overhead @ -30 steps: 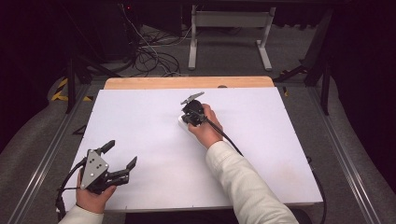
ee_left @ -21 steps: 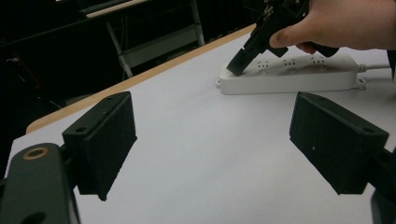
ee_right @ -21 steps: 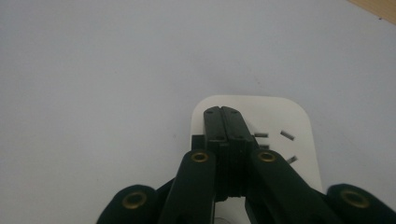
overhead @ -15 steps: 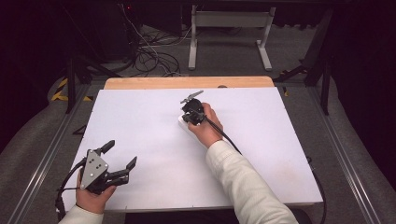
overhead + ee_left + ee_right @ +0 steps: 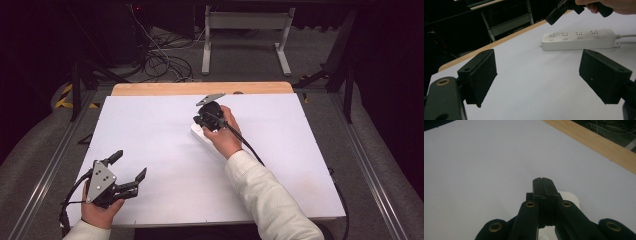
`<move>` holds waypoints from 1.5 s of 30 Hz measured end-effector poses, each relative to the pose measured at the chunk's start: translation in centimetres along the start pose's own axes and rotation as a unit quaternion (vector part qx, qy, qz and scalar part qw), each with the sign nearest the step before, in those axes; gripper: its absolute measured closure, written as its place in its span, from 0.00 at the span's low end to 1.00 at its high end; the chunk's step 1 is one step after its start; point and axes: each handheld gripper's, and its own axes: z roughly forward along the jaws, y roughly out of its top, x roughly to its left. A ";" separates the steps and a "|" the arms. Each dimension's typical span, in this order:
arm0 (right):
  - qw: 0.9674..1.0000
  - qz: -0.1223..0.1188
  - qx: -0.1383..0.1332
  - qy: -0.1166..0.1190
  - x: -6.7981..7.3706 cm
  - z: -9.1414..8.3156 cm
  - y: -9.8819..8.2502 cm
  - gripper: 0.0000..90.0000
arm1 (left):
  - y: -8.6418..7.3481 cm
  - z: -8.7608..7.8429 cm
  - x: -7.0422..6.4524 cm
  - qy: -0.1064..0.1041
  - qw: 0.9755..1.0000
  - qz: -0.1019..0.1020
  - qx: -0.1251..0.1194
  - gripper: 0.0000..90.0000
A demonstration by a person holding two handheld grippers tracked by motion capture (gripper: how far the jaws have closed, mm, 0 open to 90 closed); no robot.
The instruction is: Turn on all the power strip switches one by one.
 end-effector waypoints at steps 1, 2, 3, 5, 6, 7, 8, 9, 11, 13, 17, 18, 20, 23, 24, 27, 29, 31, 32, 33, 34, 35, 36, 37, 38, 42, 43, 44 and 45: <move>1.000 -0.001 -0.002 0.001 0.1 -0.2 0.1 1.00 | 0.0 0.0 0.0 0.000 1.000 0.000 0.000 0.17; 1.000 0.000 -0.006 0.006 0.1 -0.4 0.1 1.00 | 0.0 0.0 0.0 0.000 1.000 0.000 0.001 0.17; 1.000 -0.001 -0.009 0.010 0.1 -0.6 0.2 1.00 | -0.1 0.0 0.0 0.001 1.000 0.000 0.001 0.17; 1.000 -0.002 -0.018 0.016 0.1 -1.1 0.3 0.87 | -0.1 0.0 0.1 0.002 1.000 -0.001 0.000 0.17; 1.000 -0.005 -0.020 0.018 0.2 -1.4 0.4 0.83 | -0.1 0.0 0.1 0.002 1.000 -0.001 0.000 0.17; 1.000 -0.008 -0.022 0.019 0.2 -1.6 0.4 0.79 | -0.1 0.0 0.1 0.002 1.000 -0.002 0.000 0.17; 0.999 -0.012 -0.024 0.019 0.3 -1.9 0.4 0.76 | -0.1 0.0 0.1 0.001 1.000 -0.002 0.000 0.17; 0.999 -0.018 -0.028 0.016 0.4 -2.2 0.4 0.73 | 0.0 0.0 0.0 0.001 1.000 -0.002 0.000 0.17; 0.999 -0.024 -0.035 0.017 0.6 -2.9 0.4 0.65 | -0.1 0.0 0.0 0.001 1.000 -0.003 0.001 0.17; 0.998 -0.028 -0.044 0.016 0.7 -3.6 0.4 0.59 | -0.1 0.0 0.1 0.002 1.000 -0.003 0.000 0.17; 0.997 -0.033 -0.063 0.017 0.7 -5.3 0.0 0.51 | 0.0 0.0 0.0 0.002 1.000 -0.003 0.000 0.17; 0.997 -0.033 -0.067 0.019 0.7 -5.7 -0.1 0.50 | -0.1 0.0 0.0 0.001 1.000 -0.003 0.001 0.17; 0.997 -0.034 -0.068 0.019 0.7 -6.5 -0.3 0.49 | -0.1 0.1 0.0 0.001 1.000 -0.004 0.002 0.17; 0.996 -0.036 -0.078 0.021 0.7 -7.7 -0.8 0.45 | -0.1 0.1 -0.1 0.000 1.000 -0.003 0.004 0.17; 0.996 -0.038 -0.082 0.021 0.7 -8.2 -0.9 0.44 | -0.1 0.1 -0.1 0.000 1.000 -0.003 0.004 0.17; 0.994 -0.034 -0.098 0.024 0.6 -9.4 -1.8 0.40 | -0.1 0.1 -0.2 0.000 1.000 -0.004 0.004 0.17; 0.994 -0.033 -0.104 0.021 0.5 -10.0 -2.5 0.39 | 0.0 0.1 -0.2 0.001 1.000 -0.003 0.004 0.17; 0.993 -0.031 -0.112 0.021 0.4 -10.6 -3.4 0.38 | 0.0 0.1 -0.2 0.001 1.000 -0.004 0.004 0.17; 0.993 -0.030 -0.114 0.020 0.3 -11.0 -3.9 0.37 | 0.0 0.1 -0.2 0.001 1.000 -0.004 0.004 0.17; 0.992 -0.027 -0.119 0.019 0.1 -11.4 -4.5 0.36 | 0.0 0.1 -0.2 0.001 1.000 -0.003 0.004 0.17; 0.992 -0.023 -0.122 0.019 0.0 -11.7 -4.9 0.36 | 0.0 0.1 -0.2 0.001 1.000 -0.002 0.004 0.17; 0.992 -0.017 -0.127 0.020 -0.3 -12.2 -5.5 0.35 | 0.0 0.1 -0.2 0.001 1.000 -0.001 0.005 0.17; 0.991 -0.014 -0.131 0.019 -0.4 -12.4 -6.0 0.35 | 0.0 0.1 -0.2 0.000 1.000 -0.002 0.005 0.17; 0.991 -0.011 -0.135 0.018 -0.6 -12.7 -6.5 0.35 | 0.0 0.2 -0.2 0.000 1.000 -0.002 0.006 0.17; 0.991 -0.009 -0.133 0.017 -0.8 -13.1 -7.2 0.34 | 0.0 0.2 -0.3 0.000 1.000 -0.002 0.005 0.17; 0.990 -0.001 -0.140 0.015 -1.3 -14.1 -9.4 0.34 | 0.0 0.2 -0.3 0.000 1.000 -0.003 0.006 0.17; 0.990 0.000 -0.141 0.014 -1.4 -14.3 -10.1 0.33 | 0.0 0.2 -0.3 -0.001 1.000 -0.002 0.005 0.17; 0.990 0.001 -0.143 0.013 -1.5 -14.6 -10.9 0.33 | 0.0 0.2 -0.4 -0.002 1.000 -0.003 0.006 0.17; 0.989 0.003 -0.144 0.014 -1.6 -14.8 -11.4 0.32 | 0.0 0.2 -0.4 -0.004 1.000 -0.005 0.007 0.17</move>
